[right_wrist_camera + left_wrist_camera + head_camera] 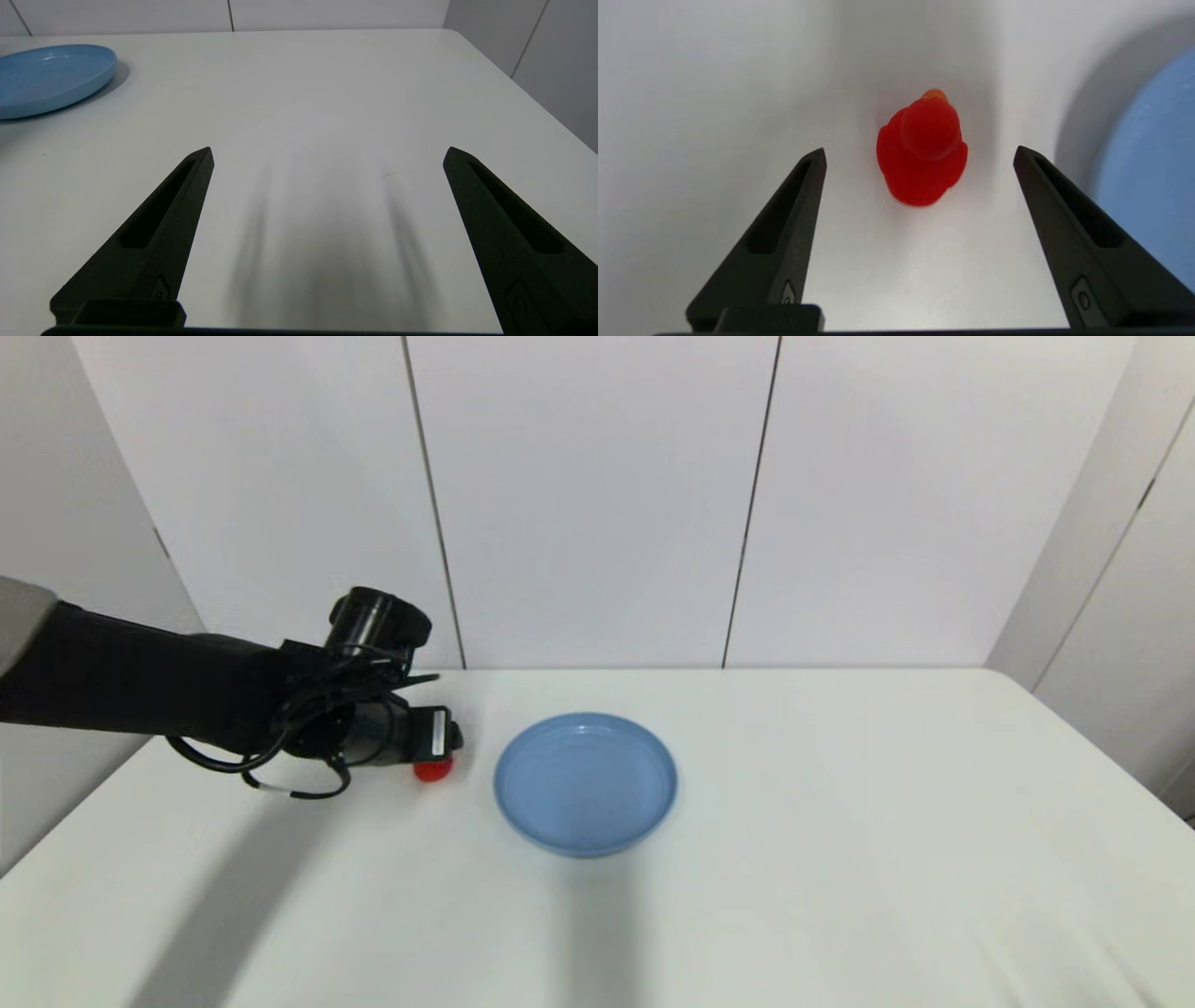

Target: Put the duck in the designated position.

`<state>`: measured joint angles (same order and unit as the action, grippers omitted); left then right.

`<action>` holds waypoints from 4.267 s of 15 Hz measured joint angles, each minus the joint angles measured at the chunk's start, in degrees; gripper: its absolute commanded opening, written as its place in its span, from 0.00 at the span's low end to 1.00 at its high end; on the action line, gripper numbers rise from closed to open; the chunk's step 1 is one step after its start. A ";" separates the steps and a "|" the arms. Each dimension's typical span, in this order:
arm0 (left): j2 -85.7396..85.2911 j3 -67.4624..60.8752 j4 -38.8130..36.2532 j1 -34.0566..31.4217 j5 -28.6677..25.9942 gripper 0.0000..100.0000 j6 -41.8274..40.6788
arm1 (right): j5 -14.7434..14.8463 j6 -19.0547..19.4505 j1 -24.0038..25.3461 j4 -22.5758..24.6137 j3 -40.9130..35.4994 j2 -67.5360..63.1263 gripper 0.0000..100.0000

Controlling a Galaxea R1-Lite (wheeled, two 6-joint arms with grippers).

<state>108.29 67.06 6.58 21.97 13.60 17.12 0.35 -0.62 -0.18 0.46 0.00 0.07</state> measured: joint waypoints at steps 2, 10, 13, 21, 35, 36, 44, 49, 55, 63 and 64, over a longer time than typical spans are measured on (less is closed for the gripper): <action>-4.22 0.33 3.86 -0.41 -0.02 1.00 -2.21 | -0.02 0.00 0.00 0.02 0.00 0.00 1.00; -30.98 -2.62 17.42 -6.64 -0.11 1.00 -12.58 | -0.02 0.02 0.00 0.05 0.00 0.00 1.00; -42.14 -8.90 16.13 -10.14 -2.30 1.00 -17.44 | 0.00 0.00 0.00 0.00 0.00 0.00 1.00; -69.73 -30.21 6.95 -17.46 -12.37 1.00 -23.78 | 0.00 0.00 0.00 0.05 0.02 0.00 1.00; -97.62 -53.11 -1.44 -21.70 -13.36 1.00 -23.98 | -0.02 0.00 0.00 0.05 0.00 0.00 1.00; -99.30 -54.61 -1.41 -21.70 -13.34 1.00 -23.87 | -0.02 0.00 0.00 0.05 0.00 0.00 1.00; -107.61 -66.10 -12.56 -21.86 -13.30 1.00 -23.75 | 0.00 0.00 0.00 0.05 0.00 0.00 1.00; -108.29 -66.96 -9.41 -21.83 -13.30 1.00 -24.05 | 0.00 0.02 0.00 0.05 0.00 0.00 1.00; -108.39 -67.04 -5.77 -21.86 -14.20 1.00 -25.05 | 0.00 0.02 0.00 0.02 0.00 0.00 1.00; -108.39 -67.06 -5.90 -21.87 -14.31 1.00 -23.89 | 0.00 0.00 0.00 0.02 0.02 0.00 1.00; -108.39 -67.06 -5.90 -21.86 -14.31 1.00 -23.86 | 0.00 0.00 0.00 0.02 0.02 0.00 1.00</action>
<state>-0.10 0.00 0.68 0.11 -0.71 -6.74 0.35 -0.62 -0.18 0.49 0.02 0.07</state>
